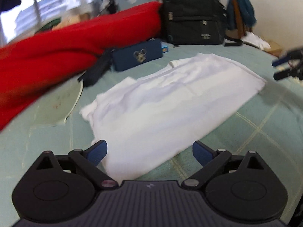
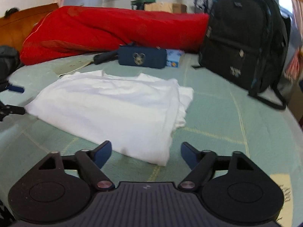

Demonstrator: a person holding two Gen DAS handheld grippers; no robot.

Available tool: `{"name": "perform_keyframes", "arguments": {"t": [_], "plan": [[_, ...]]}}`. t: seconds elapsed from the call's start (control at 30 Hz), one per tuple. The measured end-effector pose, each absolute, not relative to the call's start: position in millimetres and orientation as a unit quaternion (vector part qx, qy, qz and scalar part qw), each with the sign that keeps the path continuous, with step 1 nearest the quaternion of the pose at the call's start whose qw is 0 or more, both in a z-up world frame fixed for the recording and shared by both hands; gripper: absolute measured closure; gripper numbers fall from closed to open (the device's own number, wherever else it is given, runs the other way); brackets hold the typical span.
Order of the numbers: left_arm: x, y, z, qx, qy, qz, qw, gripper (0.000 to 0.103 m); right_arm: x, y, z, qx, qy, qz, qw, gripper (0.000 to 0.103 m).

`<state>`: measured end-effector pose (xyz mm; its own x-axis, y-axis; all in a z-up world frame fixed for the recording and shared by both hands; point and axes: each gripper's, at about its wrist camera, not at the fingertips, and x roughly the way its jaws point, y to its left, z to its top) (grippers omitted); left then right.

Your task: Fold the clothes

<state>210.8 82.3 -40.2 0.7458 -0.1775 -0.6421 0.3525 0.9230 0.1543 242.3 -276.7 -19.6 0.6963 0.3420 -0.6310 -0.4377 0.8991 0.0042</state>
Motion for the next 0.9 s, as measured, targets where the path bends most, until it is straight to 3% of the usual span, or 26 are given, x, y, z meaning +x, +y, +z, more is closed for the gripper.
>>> {"name": "perform_keyframes", "arguments": {"t": [0.27,0.4,0.6,0.9], "plan": [[288,68,-40,0.087,0.309,-0.171,0.931,0.006,237,-263,-26,-0.049,0.321,0.228,0.918,0.013],[327,66,-69,0.03,0.347,-0.182,0.92,0.006,243,-259,-39,-0.044,0.329,0.228,0.915,0.012],[306,76,-75,0.02,0.359,-0.191,0.913,0.006,252,-262,-56,-0.055,0.353,0.227,0.906,0.012],[237,55,-64,0.271,0.323,-0.181,0.889,0.005,255,-243,-49,-0.161,0.336,0.219,0.902,0.007]]}}
